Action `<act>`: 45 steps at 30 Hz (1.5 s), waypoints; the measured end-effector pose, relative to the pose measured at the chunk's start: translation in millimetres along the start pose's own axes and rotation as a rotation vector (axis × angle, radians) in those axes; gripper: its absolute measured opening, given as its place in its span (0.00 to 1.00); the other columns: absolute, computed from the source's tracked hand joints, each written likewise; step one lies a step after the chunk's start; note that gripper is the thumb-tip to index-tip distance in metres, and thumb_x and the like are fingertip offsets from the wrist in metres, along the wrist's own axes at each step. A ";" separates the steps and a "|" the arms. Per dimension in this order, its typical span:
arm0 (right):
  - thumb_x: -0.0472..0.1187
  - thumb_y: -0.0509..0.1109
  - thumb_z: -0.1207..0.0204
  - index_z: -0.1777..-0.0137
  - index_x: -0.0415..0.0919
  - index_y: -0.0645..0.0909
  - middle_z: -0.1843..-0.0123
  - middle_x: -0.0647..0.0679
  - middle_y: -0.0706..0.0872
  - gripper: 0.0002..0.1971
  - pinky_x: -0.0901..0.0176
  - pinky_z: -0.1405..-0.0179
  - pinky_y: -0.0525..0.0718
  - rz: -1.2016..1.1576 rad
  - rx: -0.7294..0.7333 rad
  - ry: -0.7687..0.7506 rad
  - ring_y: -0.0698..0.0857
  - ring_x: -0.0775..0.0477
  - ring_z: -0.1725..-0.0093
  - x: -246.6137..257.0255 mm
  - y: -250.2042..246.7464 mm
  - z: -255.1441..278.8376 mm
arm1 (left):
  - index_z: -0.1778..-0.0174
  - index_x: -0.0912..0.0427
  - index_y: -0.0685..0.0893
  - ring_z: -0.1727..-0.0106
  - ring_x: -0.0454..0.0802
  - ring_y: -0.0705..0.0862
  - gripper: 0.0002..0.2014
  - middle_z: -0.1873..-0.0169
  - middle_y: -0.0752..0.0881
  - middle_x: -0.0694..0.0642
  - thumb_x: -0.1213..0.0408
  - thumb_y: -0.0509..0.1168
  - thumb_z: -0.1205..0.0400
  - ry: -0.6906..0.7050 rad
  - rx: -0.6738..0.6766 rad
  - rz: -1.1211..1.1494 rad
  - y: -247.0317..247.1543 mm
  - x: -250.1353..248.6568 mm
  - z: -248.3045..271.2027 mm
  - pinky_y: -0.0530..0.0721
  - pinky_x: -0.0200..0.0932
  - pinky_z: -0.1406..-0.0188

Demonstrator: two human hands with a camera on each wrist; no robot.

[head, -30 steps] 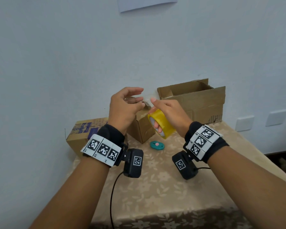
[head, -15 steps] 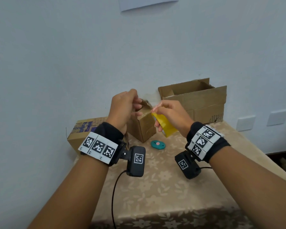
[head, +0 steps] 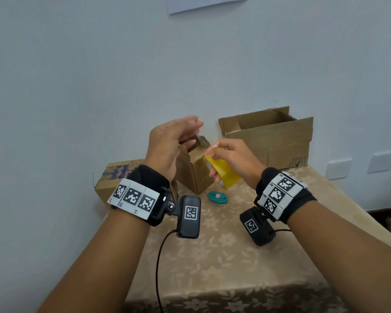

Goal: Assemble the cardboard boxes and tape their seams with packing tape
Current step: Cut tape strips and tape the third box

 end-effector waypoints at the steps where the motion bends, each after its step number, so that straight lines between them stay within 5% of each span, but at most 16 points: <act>1: 0.32 0.67 0.14 0.45 0.32 0.83 0.67 0.32 0.87 0.05 0.51 0.69 0.85 -0.002 0.010 -0.001 0.84 0.37 0.73 0.2 0.7 0.3 | 0.39 0.63 0.90 0.39 0.54 0.91 0.12 0.45 0.94 0.57 0.70 0.72 0.17 0.037 -0.006 -0.035 0.2 1.3 -0.2 0.89 0.48 0.38; 4: 0.29 0.66 0.16 0.42 0.32 0.83 0.64 0.32 0.89 0.06 0.50 0.66 0.87 0.014 0.050 0.001 0.86 0.37 0.71 0.7 2.3 1.2 | 0.38 0.63 0.90 0.45 0.49 0.93 0.15 0.50 0.95 0.55 0.78 0.74 0.21 0.141 -0.026 -0.096 1.8 6.0 -0.9 0.89 0.40 0.48; 9: 0.29 0.67 0.15 0.39 0.33 0.82 0.60 0.31 0.90 0.08 0.51 0.67 0.89 0.008 0.109 0.036 0.88 0.36 0.67 1.0 5.2 1.6 | 0.42 0.63 0.91 0.49 0.48 0.94 0.15 0.56 0.95 0.55 0.81 0.74 0.22 0.258 -0.038 -0.110 4.6 6.8 -0.8 0.87 0.35 0.50; 29: 0.34 0.66 0.13 0.37 0.36 0.79 0.59 0.30 0.90 0.08 0.46 0.58 0.90 -0.102 0.100 0.094 0.89 0.34 0.63 2.0 -0.9 0.3 | 0.38 0.64 0.88 0.50 0.51 0.94 0.18 0.57 0.95 0.55 0.82 0.74 0.22 0.447 0.062 -0.053 14.1 8.3 6.7 0.88 0.39 0.49; 35: 0.33 0.68 0.14 0.38 0.31 0.81 0.59 0.28 0.90 0.08 0.28 0.46 0.89 -0.073 0.085 0.051 0.90 0.34 0.65 1.3 -3.1 1.1 | 0.36 0.65 0.87 0.49 0.52 0.93 0.19 0.57 0.95 0.56 0.82 0.74 0.22 0.465 0.056 -0.046 14.4 8.4 7.4 0.89 0.42 0.48; 41: 0.34 0.73 0.15 0.41 0.29 0.83 0.56 0.24 0.90 0.08 0.47 0.64 0.92 -0.025 0.083 -0.006 0.90 0.33 0.66 6.2 -3.5 7.2 | 0.36 0.64 0.87 0.47 0.53 0.94 0.20 0.57 0.95 0.55 0.81 0.75 0.23 0.420 -0.052 -0.043 6.0 4.6 -0.4 0.89 0.45 0.44; 45: 0.32 0.74 0.17 0.44 0.24 0.82 0.57 0.20 0.88 0.09 0.49 0.69 0.91 0.011 0.118 0.017 0.91 0.33 0.67 4.5 3.0 5.8 | 0.37 0.60 0.88 0.48 0.52 0.94 0.20 0.58 0.95 0.55 0.80 0.75 0.23 0.444 -0.087 -0.137 7.3 2.9 0.3 0.90 0.49 0.41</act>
Point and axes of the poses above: each hand's wrist, its own z-axis away from the middle knuckle, its own y-axis out of the palm, x = y × z, the point moved 2 cm from there along -z, towards the middle knuckle
